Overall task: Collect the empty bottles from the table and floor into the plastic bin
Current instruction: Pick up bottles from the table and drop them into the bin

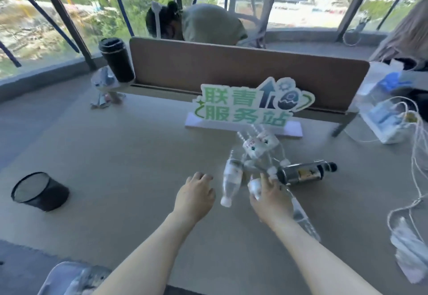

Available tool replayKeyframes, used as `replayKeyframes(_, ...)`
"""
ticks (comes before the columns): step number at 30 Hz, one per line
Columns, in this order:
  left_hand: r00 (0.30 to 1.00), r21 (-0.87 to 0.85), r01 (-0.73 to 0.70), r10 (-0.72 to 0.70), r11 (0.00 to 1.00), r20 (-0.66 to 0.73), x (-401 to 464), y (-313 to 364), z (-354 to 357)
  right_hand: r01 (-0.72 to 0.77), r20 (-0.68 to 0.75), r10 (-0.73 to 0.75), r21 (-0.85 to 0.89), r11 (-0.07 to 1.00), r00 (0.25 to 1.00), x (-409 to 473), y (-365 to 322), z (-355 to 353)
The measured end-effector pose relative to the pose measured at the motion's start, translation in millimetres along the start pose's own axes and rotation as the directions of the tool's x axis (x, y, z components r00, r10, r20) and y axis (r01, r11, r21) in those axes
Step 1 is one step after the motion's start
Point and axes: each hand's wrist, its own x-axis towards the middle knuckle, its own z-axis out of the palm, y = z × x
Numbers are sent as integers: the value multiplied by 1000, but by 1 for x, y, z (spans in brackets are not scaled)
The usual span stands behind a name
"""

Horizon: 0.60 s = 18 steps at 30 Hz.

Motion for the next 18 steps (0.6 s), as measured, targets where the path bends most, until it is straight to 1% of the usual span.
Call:
replayKeyframes(4, 998, 3, 23, -23, 1000, 52, 8, 23, 17, -4, 106, 5, -7, 1000, 994, 11, 6, 17)
replayKeyframes(7, 996, -13, 58, -57, 998, 71, 13, 26, 23, -27, 146, 28, -11, 1000, 989, 12, 4, 22)
replayKeyframes(13, 991, -49, 123, -121, 991, 51, 40, 32, 26, -163, 88, 148, 192, 968, 985, -4, 7, -7)
replayKeyframes(18, 966, -87, 230, -217, 969, 143, 78, 60, 51, -197, 30, 197, 300, 933, 980, -18, 23, -32)
